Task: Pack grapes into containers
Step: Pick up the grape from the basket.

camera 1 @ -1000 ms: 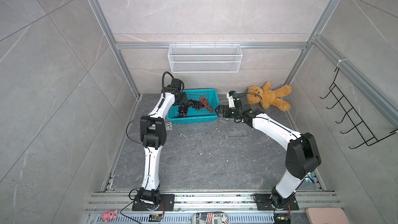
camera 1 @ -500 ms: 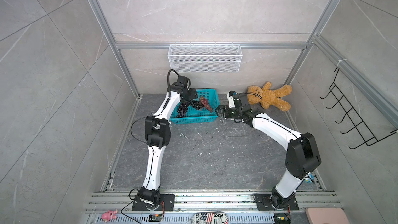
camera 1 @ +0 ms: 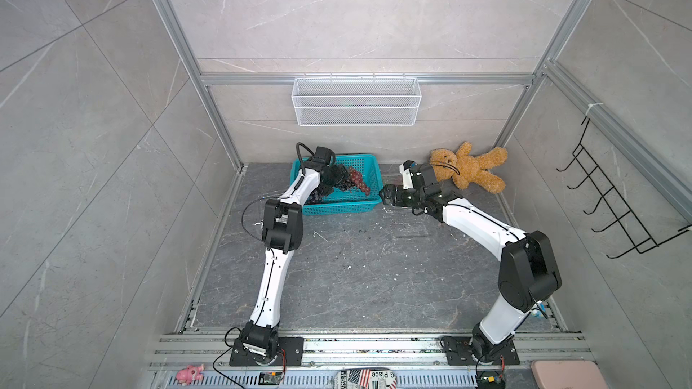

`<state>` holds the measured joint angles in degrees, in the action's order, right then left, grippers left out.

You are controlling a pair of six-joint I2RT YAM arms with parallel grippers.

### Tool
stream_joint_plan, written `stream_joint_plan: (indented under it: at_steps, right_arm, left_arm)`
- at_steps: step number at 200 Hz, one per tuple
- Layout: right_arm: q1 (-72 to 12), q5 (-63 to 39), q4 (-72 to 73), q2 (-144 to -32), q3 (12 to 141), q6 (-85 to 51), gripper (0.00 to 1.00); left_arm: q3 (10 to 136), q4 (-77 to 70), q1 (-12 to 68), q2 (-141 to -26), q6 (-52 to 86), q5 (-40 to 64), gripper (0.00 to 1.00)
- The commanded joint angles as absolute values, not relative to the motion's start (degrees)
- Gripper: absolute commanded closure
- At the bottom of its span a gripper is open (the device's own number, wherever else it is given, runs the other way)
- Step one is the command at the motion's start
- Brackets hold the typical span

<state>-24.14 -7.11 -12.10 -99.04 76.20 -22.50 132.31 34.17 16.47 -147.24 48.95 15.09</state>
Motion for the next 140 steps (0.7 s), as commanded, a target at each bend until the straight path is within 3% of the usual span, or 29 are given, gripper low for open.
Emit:
stream_joint_plan:
  at_steps: [1,27,59,140]
  right_arm:
    - [-24.05,-7.47,-11.35,-96.9,75.56,-23.12,0.01]
    - [-23.88,-7.59,-10.85,-96.66,75.06,-23.37,0.01]
    - [-23.73,-7.44,-10.45,-96.34,73.93,-23.39,0.0]
    - [-22.31,-7.38,-9.58,-94.76,71.46,-23.28,0.01]
  left_arm:
    - [133.88,32.65,16.27,-148.72,52.37,14.21,0.06]
    - [134.16,29.82,16.26,-150.36,53.59,13.55,0.1]
    - [135.86,27.28,16.33,-152.96,54.28,13.88,0.24]
    - [133.14,24.34,16.4,-150.34,48.15,16.7,0.83]
